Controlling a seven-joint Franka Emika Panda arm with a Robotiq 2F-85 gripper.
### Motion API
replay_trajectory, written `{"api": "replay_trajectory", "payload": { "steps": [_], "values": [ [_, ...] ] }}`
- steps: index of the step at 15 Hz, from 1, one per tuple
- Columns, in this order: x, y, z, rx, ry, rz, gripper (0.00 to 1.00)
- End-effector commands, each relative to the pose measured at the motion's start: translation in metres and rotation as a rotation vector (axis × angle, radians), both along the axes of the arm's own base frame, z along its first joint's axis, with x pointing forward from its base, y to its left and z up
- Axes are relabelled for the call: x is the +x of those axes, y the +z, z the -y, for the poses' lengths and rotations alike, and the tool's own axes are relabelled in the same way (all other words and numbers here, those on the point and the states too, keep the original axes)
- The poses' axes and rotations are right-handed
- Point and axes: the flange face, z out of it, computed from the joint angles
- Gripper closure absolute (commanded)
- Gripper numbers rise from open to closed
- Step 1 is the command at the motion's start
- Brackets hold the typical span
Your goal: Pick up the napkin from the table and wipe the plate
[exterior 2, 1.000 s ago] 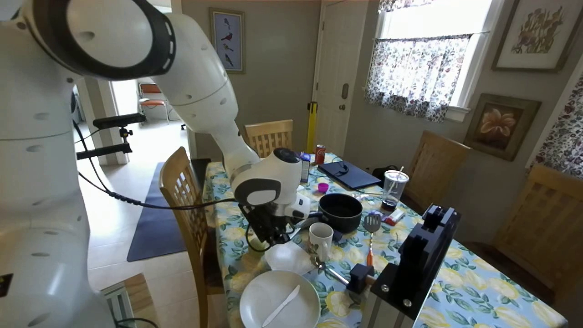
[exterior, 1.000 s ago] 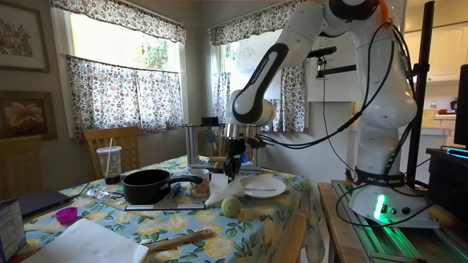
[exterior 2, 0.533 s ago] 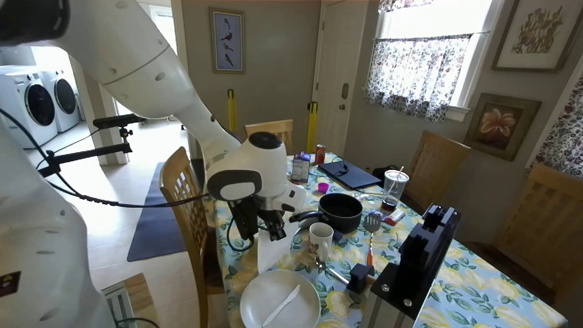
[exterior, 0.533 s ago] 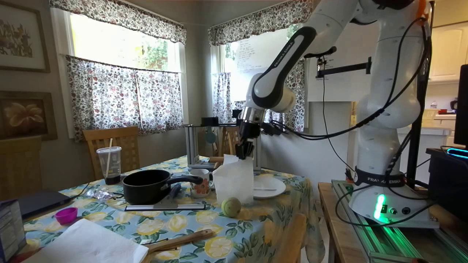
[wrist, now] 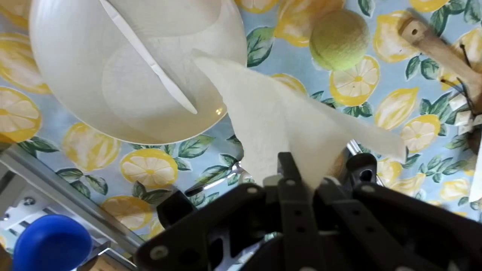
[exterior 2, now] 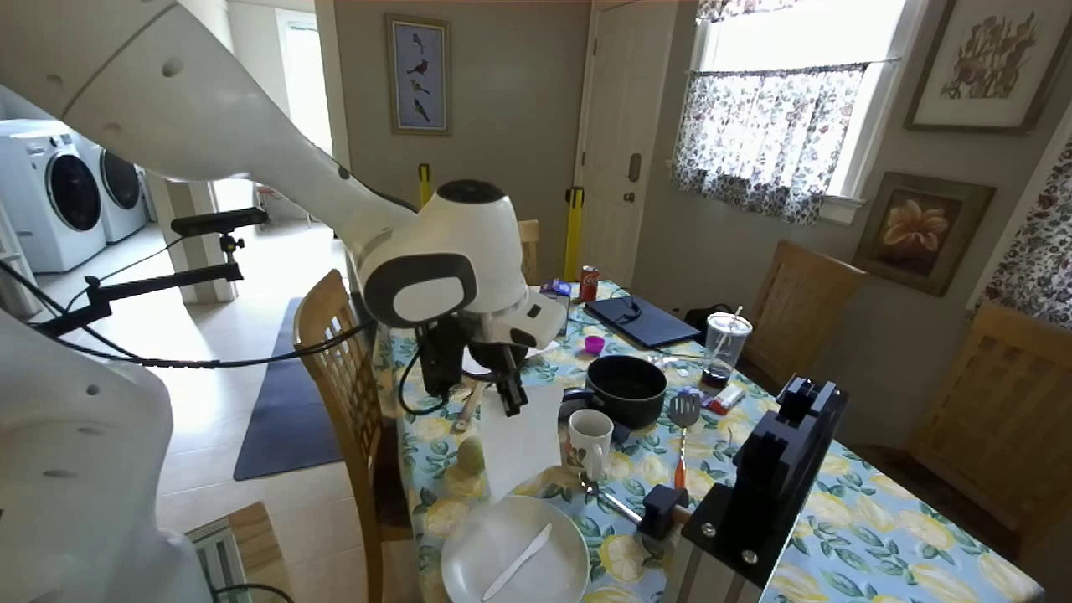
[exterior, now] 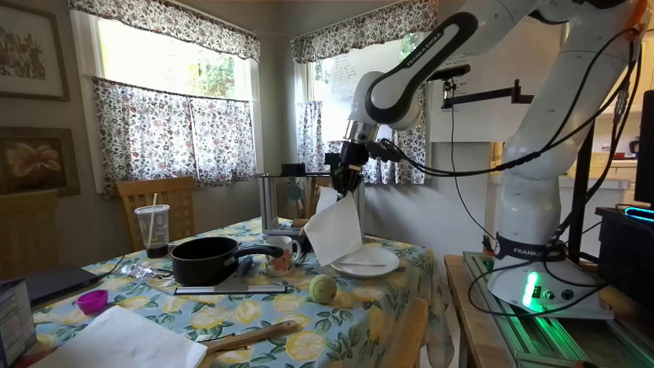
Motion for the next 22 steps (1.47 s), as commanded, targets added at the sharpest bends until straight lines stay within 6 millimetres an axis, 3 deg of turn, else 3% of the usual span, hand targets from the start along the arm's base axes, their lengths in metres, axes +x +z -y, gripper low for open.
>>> {"api": "replay_trajectory", "payload": {
  "steps": [1,7,14,17,22],
  "values": [
    [-0.027,0.011,0.004,0.013,-0.059,-0.109,1.00],
    [-0.039,0.015,0.032,-0.029,-0.241,-0.218,1.00],
    [-0.031,-0.009,0.061,-0.153,-0.431,-0.224,1.00],
    [-0.024,-0.024,0.066,-0.232,-0.513,-0.202,1.00],
    [-0.009,-0.059,0.054,-0.297,-0.497,-0.136,1.00]
  ]
}}
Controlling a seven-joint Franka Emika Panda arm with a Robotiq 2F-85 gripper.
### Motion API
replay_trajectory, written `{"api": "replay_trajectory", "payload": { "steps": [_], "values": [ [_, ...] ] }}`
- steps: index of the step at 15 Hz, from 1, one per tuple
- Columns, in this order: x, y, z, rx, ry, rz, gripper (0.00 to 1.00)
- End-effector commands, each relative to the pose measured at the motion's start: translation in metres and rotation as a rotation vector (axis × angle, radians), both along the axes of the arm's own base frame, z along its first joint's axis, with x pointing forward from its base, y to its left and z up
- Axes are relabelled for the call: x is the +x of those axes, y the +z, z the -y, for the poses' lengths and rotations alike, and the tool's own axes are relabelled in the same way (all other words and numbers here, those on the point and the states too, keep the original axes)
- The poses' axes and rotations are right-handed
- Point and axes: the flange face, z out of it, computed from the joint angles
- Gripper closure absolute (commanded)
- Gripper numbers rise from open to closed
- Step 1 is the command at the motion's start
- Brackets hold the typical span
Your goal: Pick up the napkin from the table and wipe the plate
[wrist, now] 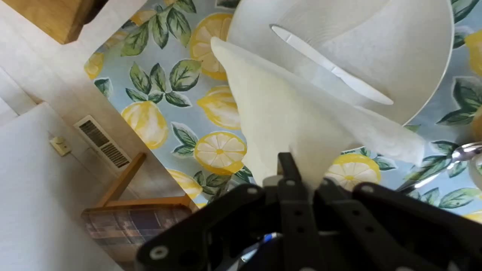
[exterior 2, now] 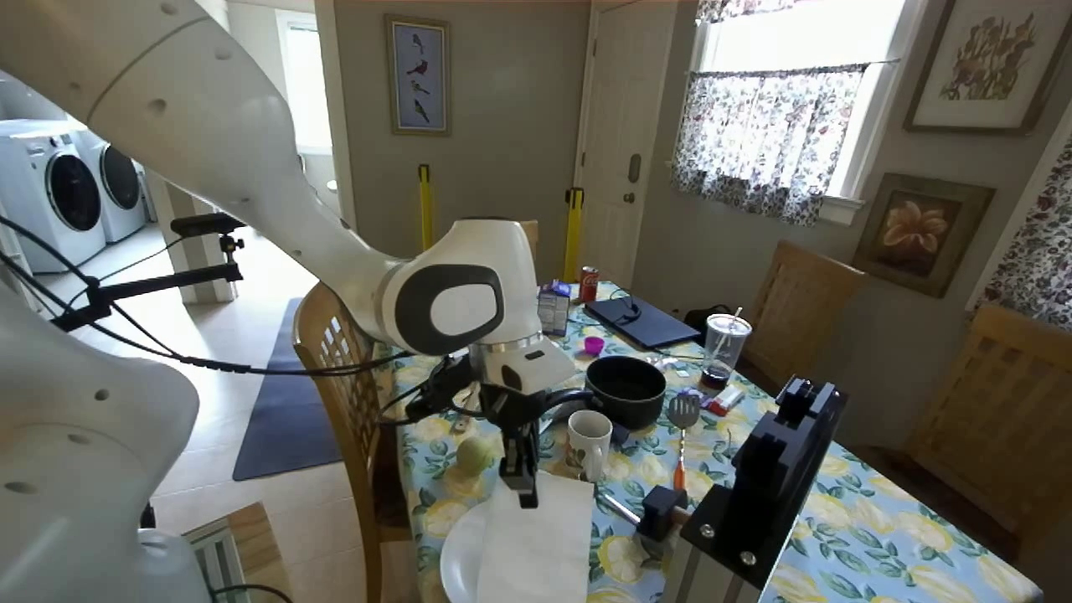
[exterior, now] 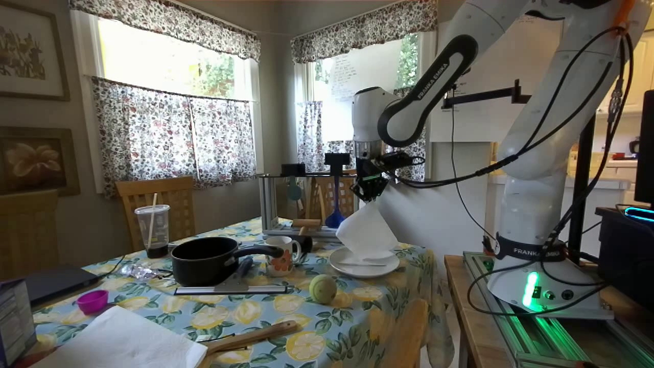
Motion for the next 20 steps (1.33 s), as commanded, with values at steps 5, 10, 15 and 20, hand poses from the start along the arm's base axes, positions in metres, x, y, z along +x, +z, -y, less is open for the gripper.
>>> {"api": "replay_trajectory", "payload": {
  "steps": [5,10,15,20],
  "values": [
    [0.026,-0.056,-0.019,0.039,0.162,0.174,1.00],
    [0.030,-0.102,-0.028,0.229,0.236,0.309,1.00],
    [0.014,-0.146,-0.048,0.368,0.285,0.321,1.00],
    [0.002,-0.166,-0.050,0.420,0.318,0.289,1.00]
  ]
}}
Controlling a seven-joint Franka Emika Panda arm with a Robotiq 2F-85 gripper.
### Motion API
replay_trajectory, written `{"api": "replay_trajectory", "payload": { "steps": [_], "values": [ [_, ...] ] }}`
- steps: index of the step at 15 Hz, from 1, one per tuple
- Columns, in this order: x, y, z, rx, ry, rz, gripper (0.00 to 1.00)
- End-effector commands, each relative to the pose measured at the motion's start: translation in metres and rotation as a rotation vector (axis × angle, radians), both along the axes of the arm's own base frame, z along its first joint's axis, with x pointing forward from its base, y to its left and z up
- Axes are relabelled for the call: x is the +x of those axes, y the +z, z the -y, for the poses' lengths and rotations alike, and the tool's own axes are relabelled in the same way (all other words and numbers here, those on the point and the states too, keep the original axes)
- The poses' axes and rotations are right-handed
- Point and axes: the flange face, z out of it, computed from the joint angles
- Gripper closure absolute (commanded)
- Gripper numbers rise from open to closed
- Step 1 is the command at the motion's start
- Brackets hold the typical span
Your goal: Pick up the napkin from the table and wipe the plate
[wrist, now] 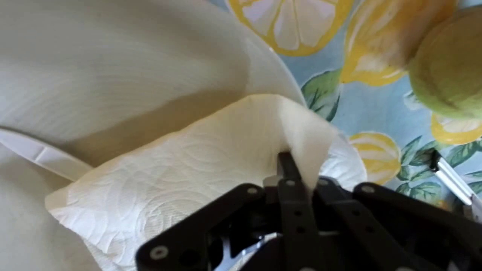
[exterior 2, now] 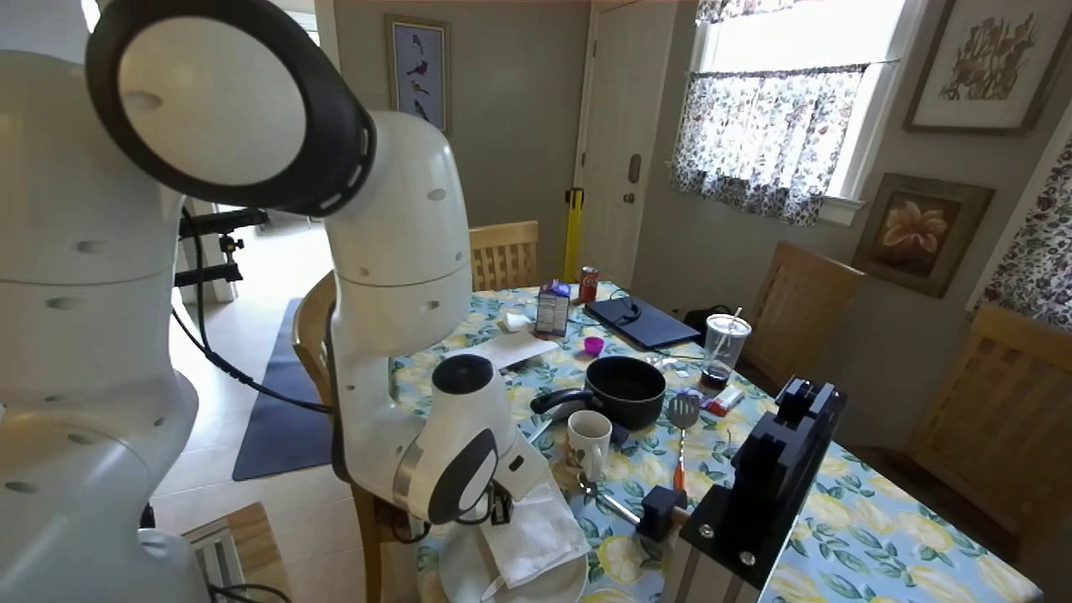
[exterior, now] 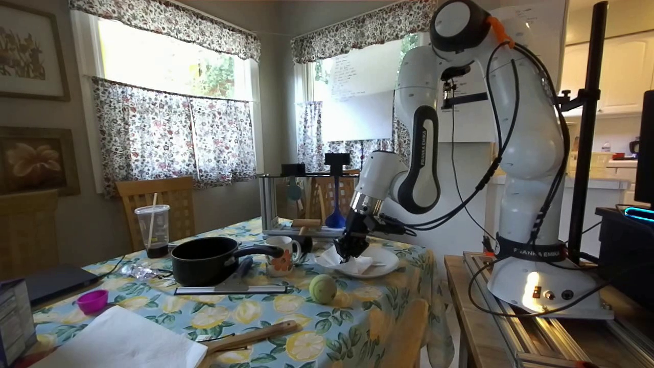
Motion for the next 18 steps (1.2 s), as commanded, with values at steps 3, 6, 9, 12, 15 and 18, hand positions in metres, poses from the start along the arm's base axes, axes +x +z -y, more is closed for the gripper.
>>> {"api": "replay_trajectory", "payload": {
  "steps": [3,6,9,12,15,18],
  "values": [
    [-0.013,-0.012,0.001,0.046,0.046,-0.017,1.00],
    [-0.024,-0.022,-0.008,0.092,0.096,-0.045,1.00],
    [-0.037,-0.029,-0.013,0.134,0.129,-0.074,1.00],
    [-0.045,-0.032,-0.003,0.127,0.104,-0.111,1.00],
    [-0.047,-0.029,0.007,0.120,0.059,-0.121,1.00],
    [-0.046,-0.023,0.012,0.122,0.032,-0.110,1.00]
  ]
}}
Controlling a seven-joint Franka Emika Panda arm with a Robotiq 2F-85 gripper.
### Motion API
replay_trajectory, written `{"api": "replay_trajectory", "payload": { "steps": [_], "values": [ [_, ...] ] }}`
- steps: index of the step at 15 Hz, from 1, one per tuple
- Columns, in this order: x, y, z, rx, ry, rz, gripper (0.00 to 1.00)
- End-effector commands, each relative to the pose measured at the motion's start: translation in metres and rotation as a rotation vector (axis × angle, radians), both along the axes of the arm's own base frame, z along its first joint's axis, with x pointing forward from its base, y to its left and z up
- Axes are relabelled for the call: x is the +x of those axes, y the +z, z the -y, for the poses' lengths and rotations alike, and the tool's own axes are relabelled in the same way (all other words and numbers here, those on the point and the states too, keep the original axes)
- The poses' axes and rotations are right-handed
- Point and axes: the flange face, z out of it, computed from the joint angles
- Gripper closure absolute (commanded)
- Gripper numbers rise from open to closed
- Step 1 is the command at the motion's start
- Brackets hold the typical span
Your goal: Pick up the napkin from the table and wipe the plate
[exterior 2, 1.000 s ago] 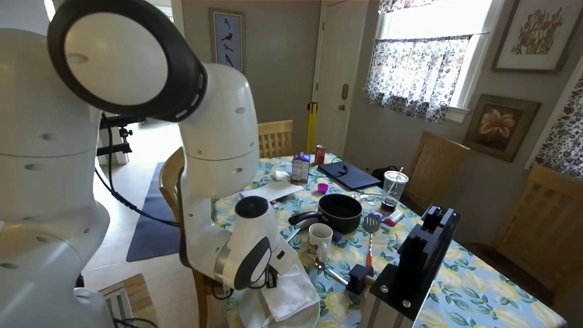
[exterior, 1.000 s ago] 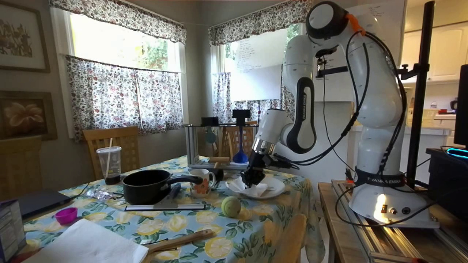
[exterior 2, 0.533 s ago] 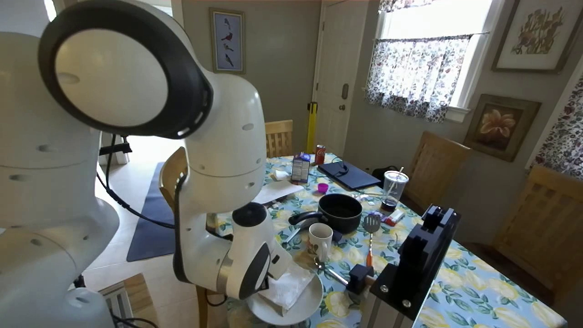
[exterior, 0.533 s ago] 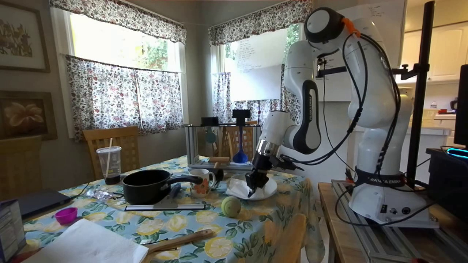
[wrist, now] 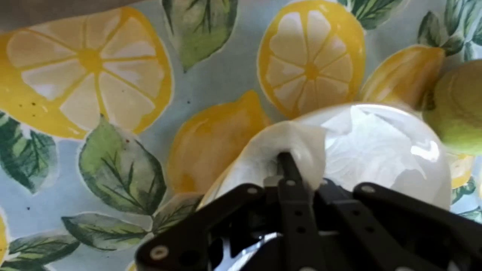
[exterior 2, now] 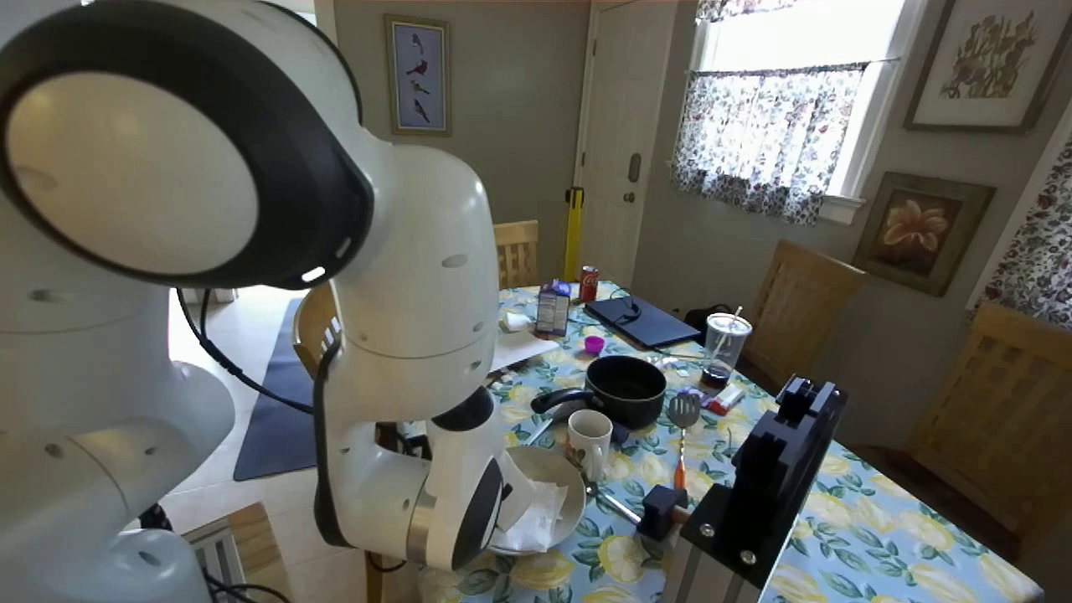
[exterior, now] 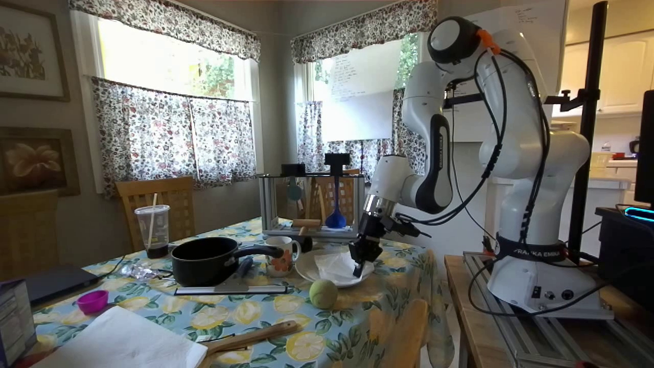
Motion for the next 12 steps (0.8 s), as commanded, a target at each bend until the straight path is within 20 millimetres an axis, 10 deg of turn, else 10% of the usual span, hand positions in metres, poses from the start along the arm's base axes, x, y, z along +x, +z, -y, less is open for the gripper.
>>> {"api": "replay_trajectory", "payload": {
  "steps": [1,12],
  "values": [
    [-0.010,-0.009,0.001,0.003,-0.023,-0.057,1.00],
    [-0.006,0.002,0.022,-0.047,-0.104,-0.060,1.00]
  ]
}}
